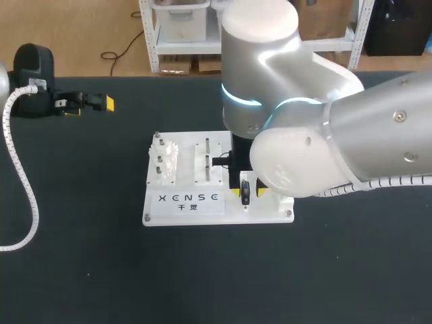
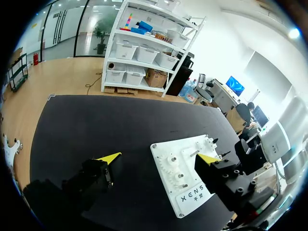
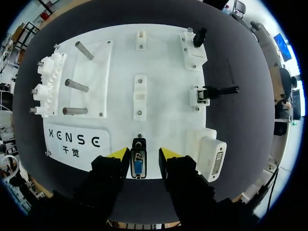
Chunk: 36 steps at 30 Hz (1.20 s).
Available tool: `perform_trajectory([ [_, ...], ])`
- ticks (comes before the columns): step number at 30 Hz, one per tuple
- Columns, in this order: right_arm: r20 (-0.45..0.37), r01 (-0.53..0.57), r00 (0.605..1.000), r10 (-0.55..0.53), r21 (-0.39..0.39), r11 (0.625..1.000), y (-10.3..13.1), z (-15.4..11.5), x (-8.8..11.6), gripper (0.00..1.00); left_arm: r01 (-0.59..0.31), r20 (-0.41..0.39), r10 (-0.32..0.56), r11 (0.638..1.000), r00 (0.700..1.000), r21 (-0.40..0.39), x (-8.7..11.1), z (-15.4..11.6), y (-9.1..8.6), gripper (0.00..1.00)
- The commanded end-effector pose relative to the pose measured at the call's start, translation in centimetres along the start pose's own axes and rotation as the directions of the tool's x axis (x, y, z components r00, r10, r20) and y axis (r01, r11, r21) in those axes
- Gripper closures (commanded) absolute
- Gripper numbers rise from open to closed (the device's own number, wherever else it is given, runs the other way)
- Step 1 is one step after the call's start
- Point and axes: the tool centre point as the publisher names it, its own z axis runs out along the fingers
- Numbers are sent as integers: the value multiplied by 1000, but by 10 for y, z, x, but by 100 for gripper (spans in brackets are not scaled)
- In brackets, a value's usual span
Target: Insert the USB connector, Ethernet cable, and multi-pin plug into their matching sockets one by one.
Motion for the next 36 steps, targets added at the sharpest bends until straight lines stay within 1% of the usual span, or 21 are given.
perform_trajectory([
  [1, -2, 2, 1000, -2, 1, 1000, 2, 1, 0, 64, 0, 0, 0, 1000, 1000, 0, 0, 0, 0, 0],
  [5, -2, 8, 1000, -8, 4, 1000, 3, 2, -1, 67, 0, 0, 0, 1000, 1000, 0, 0, 0, 0, 0],
  [12, 3, 22, 1000, -22, 16, 1000, 4, 2, -1, 76, 0, 0, 0, 1000, 1000, 0, 0, 0, 0, 0],
  [22, 7, 36, 999, -37, 37, 999, 2, 5, -1, 100, 0, 0, 0, 1000, 1000, 0, 0, 0, 0, 0],
  [36, 17, 54, 998, -54, 35, 998, 1, 4, 0, 100, 0, 0, 0, 1000, 1000, 0, 0, 0, 0, 0],
])
